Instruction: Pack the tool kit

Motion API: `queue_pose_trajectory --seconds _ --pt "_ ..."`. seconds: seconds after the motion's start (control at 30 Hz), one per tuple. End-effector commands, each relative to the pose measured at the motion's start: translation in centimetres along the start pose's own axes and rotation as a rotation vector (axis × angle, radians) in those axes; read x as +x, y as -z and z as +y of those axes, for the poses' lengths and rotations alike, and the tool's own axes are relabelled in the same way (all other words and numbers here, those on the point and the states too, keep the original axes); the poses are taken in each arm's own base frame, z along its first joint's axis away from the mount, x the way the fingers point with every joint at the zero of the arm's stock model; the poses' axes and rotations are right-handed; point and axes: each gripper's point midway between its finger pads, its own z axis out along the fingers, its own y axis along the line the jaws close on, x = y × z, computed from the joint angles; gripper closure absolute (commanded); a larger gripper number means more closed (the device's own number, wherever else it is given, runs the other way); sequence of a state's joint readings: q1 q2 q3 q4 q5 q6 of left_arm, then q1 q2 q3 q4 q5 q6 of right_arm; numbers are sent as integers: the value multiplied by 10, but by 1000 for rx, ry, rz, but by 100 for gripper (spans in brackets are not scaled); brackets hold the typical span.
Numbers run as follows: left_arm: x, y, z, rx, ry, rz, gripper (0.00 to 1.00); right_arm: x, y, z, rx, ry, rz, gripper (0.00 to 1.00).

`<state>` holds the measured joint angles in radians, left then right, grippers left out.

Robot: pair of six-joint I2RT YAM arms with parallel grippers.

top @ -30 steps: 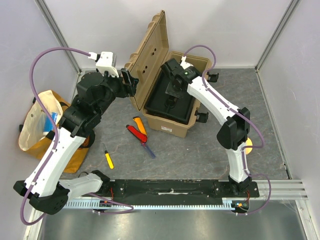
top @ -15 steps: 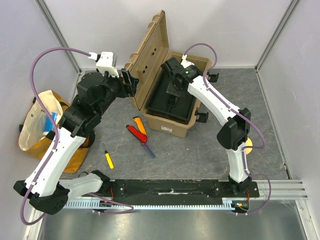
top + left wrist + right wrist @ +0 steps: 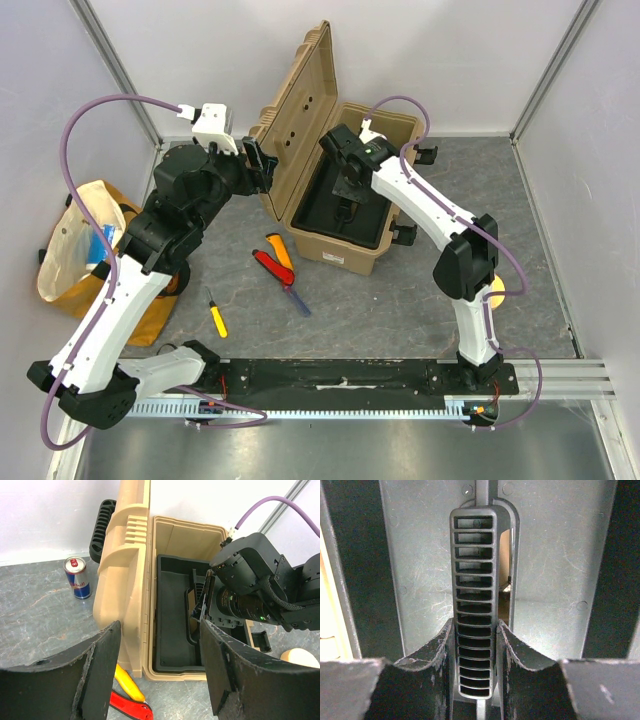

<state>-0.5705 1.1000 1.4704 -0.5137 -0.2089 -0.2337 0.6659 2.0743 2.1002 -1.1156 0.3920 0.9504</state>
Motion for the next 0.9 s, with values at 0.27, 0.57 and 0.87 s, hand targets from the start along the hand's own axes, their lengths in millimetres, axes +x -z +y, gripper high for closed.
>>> queue_pose_trajectory --seconds 0.27,0.57,0.87 --pt "-15 3 2 -11 -8 -61 29 0 4 16 -78 -58 -20 100" --pt "-14 4 4 -14 -4 -61 29 3 7 10 -70 -47 -16 71" --pt "-17 8 5 -19 -4 -68 28 -41 43 14 -115 -52 -164 29"
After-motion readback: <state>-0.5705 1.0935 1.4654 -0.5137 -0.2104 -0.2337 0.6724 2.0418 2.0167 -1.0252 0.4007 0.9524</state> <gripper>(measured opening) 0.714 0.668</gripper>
